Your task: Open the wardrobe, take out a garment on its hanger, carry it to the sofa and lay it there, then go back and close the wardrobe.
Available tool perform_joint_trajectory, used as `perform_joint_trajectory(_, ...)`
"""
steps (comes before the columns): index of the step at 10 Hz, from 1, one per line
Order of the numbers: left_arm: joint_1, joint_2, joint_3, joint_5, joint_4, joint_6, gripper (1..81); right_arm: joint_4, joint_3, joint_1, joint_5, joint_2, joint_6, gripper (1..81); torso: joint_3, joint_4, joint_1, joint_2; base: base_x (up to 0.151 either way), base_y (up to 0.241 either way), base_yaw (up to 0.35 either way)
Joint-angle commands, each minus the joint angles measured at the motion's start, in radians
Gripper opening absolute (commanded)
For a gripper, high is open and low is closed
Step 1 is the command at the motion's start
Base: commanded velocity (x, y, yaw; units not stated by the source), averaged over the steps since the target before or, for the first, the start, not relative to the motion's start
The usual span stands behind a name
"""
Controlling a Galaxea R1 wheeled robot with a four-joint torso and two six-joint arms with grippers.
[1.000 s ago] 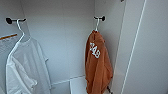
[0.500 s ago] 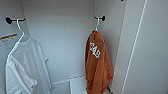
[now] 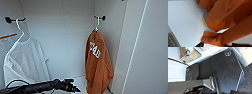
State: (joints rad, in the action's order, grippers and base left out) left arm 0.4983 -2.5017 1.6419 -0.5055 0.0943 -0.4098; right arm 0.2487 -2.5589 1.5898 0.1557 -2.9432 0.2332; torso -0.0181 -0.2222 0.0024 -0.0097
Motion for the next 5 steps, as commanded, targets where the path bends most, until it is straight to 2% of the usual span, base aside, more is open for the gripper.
perform_joint_trajectory(1,-0.367,0.018,-0.111,-0.074,-0.016,-0.18,81.1,0.001,0.005,-0.052,-0.044,0.004,0.005,81.1,0.0,0.0,0.0,0.0,0.0,0.0,0.0)
perform_joint_trajectory(3,-0.494,0.01,-0.125,-0.068,-0.081,-0.242,81.1,0.0,0.005,-0.055,-0.044,0.002,0.006,81.1,0.0,0.0,0.0,0.001,0.0,0.0,0.0)
perform_joint_trajectory(5,-0.589,-0.003,-0.12,-0.025,-0.123,-0.335,81.1,0.0,0.005,-0.053,-0.044,0.002,0.008,81.1,-0.001,0.0,0.001,0.001,0.0,0.0,0.0)
